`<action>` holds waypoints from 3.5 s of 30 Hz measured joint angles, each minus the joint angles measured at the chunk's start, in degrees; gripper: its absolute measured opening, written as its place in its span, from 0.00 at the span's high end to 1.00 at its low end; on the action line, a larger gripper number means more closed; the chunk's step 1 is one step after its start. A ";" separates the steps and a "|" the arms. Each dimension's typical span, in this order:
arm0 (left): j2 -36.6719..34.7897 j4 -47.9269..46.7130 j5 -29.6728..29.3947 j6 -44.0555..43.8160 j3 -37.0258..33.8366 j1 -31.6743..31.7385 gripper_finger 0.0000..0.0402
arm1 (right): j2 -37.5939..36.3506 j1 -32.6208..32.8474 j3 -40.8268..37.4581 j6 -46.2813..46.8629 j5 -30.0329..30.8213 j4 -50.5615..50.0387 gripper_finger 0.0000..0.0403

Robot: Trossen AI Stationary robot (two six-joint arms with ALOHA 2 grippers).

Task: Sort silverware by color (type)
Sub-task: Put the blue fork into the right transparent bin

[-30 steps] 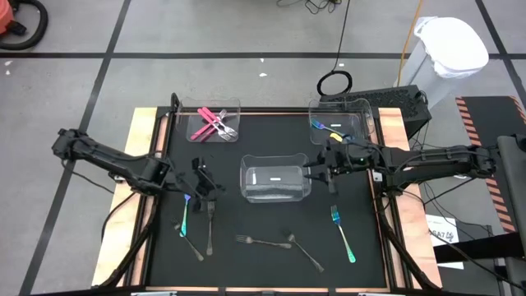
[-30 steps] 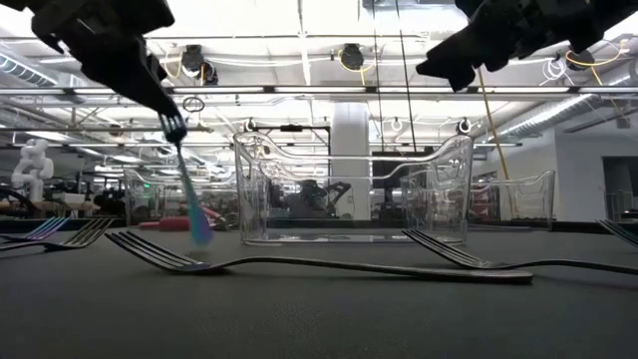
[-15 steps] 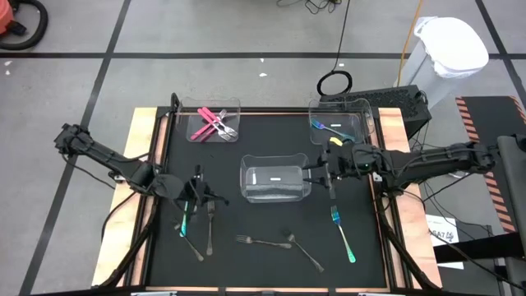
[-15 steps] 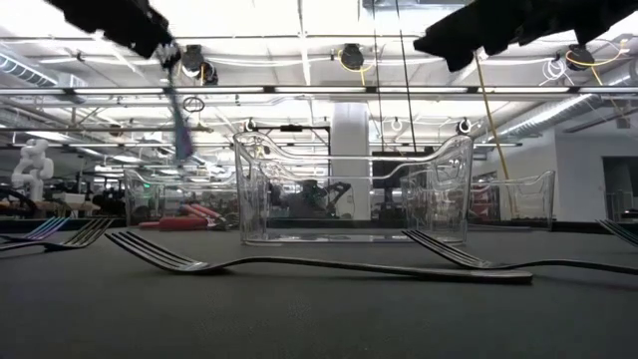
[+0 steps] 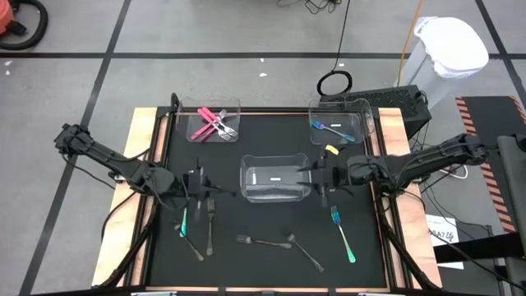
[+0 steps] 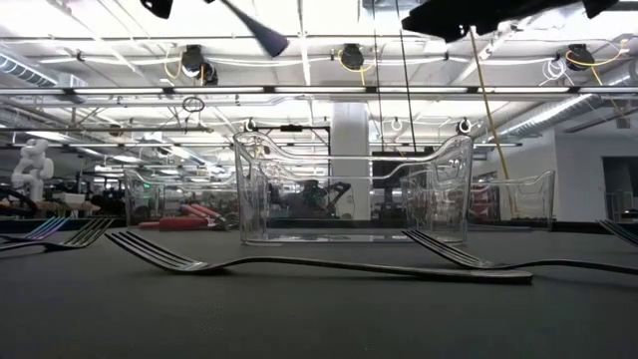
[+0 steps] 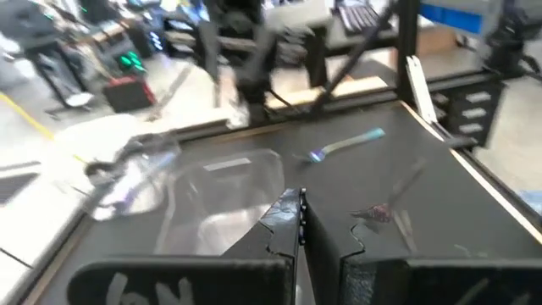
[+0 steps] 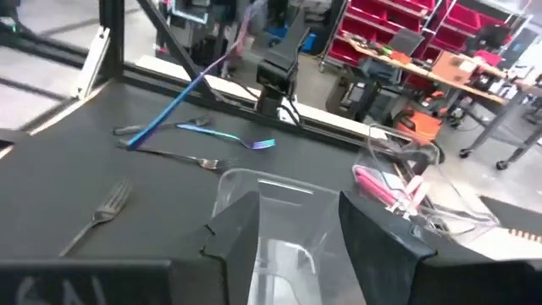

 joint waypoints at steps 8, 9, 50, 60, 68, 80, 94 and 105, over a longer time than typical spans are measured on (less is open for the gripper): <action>2.53 9.37 -7.09 -0.56 0.02 0.04 0.96 | 7.49 4.14 4.19 -7.99 8.37 -0.02 0.60; 2.75 10.25 -8.45 -1.40 0.02 0.04 0.96 | 8.25 4.73 4.60 -10.08 8.37 -0.02 0.60; 6.78 9.03 -13.16 -24.50 0.07 8.09 1.00 | 32.11 16.42 7.53 -75.06 35.12 24.61 0.60; 6.77 9.44 -13.15 -25.73 0.07 8.04 0.99 | 32.15 16.21 7.52 -72.10 34.85 24.40 0.60; 6.77 11.07 -13.06 -20.43 0.07 7.96 0.98 | 32.15 15.09 7.52 -41.47 30.59 32.10 0.60; 6.77 19.93 -14.29 -5.89 0.07 4.14 0.99 | 30.37 6.57 7.47 -5.86 17.10 31.79 0.60; 6.77 22.57 -19.61 3.12 0.07 0.69 0.99 | 30.37 4.20 7.47 6.73 9.31 34.03 0.65; 6.77 25.27 -22.08 7.33 0.07 -1.23 1.00 | 27.18 3.92 7.45 10.81 9.32 28.96 0.96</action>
